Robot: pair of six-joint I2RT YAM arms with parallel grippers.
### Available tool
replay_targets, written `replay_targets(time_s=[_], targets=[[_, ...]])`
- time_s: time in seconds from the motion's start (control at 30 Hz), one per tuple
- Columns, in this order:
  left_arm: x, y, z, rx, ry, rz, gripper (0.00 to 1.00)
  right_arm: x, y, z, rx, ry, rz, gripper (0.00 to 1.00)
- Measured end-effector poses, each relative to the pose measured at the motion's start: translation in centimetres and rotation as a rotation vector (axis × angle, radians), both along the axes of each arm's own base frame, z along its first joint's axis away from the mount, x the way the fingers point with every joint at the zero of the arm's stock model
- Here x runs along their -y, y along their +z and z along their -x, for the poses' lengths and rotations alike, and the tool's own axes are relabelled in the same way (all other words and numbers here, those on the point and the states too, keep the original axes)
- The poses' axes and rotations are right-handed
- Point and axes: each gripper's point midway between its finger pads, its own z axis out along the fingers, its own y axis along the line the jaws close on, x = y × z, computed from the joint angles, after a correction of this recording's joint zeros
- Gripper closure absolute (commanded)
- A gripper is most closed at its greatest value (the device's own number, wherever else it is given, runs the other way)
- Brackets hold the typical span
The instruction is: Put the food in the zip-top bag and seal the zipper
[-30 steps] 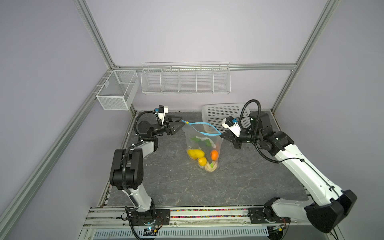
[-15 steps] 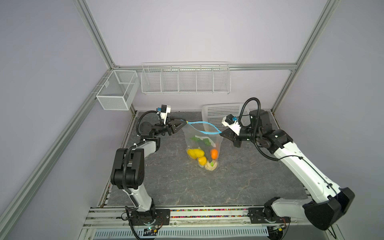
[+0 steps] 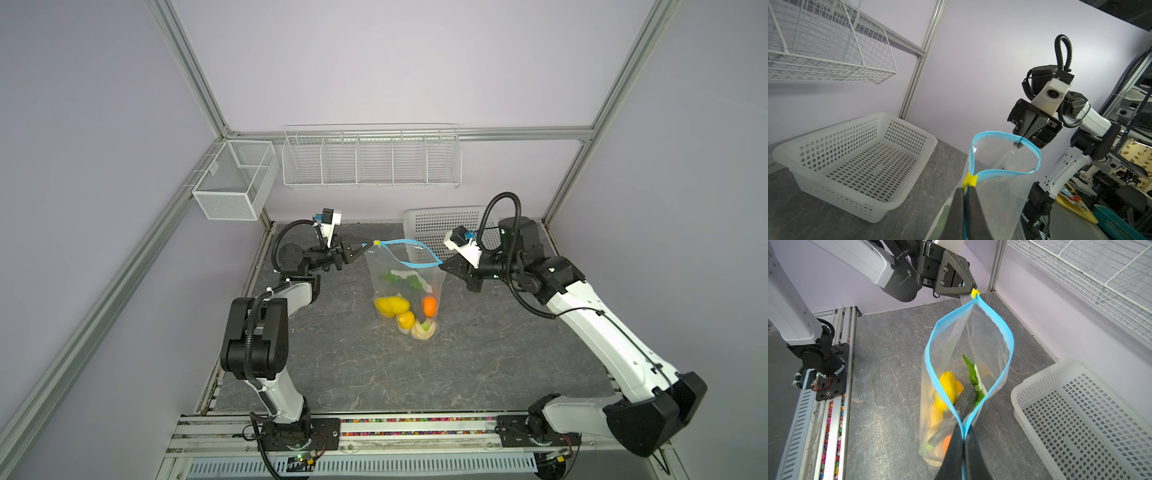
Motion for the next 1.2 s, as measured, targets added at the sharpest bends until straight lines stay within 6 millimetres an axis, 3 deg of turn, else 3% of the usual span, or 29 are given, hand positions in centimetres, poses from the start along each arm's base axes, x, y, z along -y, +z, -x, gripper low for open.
replay_targets(time_s=[0.23,0.4,0.47,0.63,0.77,0.87,0.93,1.07,1.2], targets=[[-0.1,0.7,0.5,-0.018,0.007,0.013,1.00,0.0,-0.1,-0.1,-0.008,-0.002,0.005,0.93],[0.1,2.1,2.7,-0.019,0.019,0.044,1.00,0.2,0.3,0.3,-0.023,-0.003,0.014,0.93],[0.9,2.8,4.0,-0.011,0.003,0.058,1.00,0.2,0.9,0.5,-0.017,0.000,0.010,0.88],[3.0,2.9,6.7,-0.026,-0.052,0.076,1.00,-0.5,1.0,1.3,-0.012,0.006,0.042,0.44],[2.9,2.5,7.1,-0.045,-0.041,0.081,1.00,-0.2,1.3,2.1,0.019,0.002,0.122,0.26],[2.7,2.7,7.7,-0.050,-0.036,0.082,1.00,0.2,2.9,2.7,0.079,0.003,0.162,0.15],[2.6,3.1,8.1,-0.043,-0.033,0.080,1.00,0.2,4.9,3.2,0.138,0.016,0.162,0.16],[2.5,4.0,8.8,-0.008,-0.020,0.068,1.00,-1.5,9.3,5.9,0.286,0.114,0.133,0.28],[2.3,4.6,9.6,0.037,0.001,0.041,1.00,-3.7,10.6,8.3,0.351,0.230,0.139,0.37]])
